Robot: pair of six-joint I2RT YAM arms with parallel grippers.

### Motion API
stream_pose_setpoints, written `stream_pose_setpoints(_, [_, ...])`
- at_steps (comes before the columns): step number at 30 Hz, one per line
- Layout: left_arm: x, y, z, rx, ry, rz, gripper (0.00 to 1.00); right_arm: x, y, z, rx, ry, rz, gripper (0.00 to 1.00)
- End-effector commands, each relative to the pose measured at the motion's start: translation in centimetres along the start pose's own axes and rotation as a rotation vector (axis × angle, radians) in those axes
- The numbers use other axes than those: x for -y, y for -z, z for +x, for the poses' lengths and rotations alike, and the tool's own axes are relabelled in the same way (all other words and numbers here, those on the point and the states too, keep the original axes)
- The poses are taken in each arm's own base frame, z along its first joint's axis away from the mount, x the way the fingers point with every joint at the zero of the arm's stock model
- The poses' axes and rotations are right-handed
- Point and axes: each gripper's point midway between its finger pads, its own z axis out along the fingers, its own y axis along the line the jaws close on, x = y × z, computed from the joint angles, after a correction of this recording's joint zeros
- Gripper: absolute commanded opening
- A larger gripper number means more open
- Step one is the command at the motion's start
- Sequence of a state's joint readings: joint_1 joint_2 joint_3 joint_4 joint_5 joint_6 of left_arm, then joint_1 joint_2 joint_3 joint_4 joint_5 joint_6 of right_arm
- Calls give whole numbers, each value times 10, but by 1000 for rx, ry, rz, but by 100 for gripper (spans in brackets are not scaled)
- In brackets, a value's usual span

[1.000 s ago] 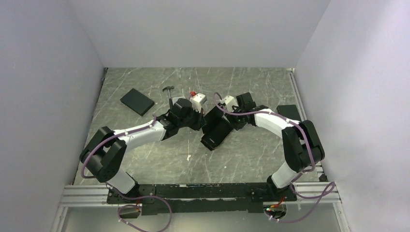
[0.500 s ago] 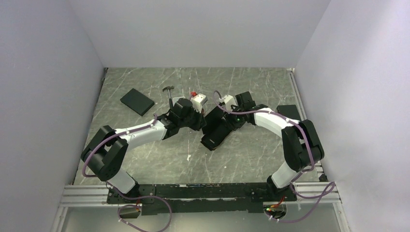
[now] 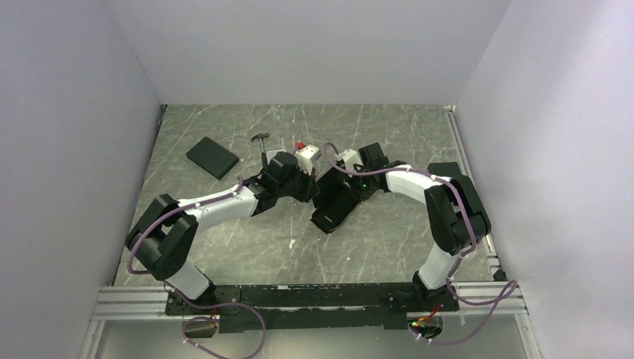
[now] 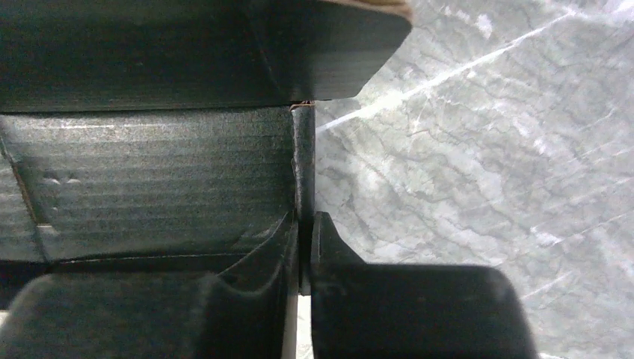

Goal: Fold the paper box
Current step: Fold the paper box at the center of the board.

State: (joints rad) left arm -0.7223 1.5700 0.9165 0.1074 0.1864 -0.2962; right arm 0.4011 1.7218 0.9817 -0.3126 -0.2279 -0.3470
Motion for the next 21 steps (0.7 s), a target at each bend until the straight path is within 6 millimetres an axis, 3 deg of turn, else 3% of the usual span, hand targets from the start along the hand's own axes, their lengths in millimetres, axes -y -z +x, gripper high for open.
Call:
stream_pose_setpoints(1, [9, -2, -20, 48, -30, 35, 0, 8, -3, -10, 23, 32, 62, 0])
stream_pose_setpoints(6, [8, -1, -25, 70, -1, 21, 7, 16, 1, -15, 38, 48, 181, 0])
stream_pose_setpoints(8, [9, 0, -29, 84, 21, 21, 14, 18, 2, -16, 46, 48, 213, 0])
stream_pose_setpoints(12, [5, 8, -38, 125, 75, 14, 42, 14, 6, -20, 67, 31, 193, 0])
stream_pose_setpoints(14, [-7, 17, -37, 138, 135, -7, 53, 11, 10, -25, 91, 7, 156, 0])
stream_pose_setpoints(18, [-33, 48, -35, 196, 290, 9, 62, 14, 20, -28, 128, -40, 135, 0])
stream_pose_setpoints(21, [-35, 70, -29, 254, 313, 48, 70, 20, 26, -31, 151, -81, 139, 0])
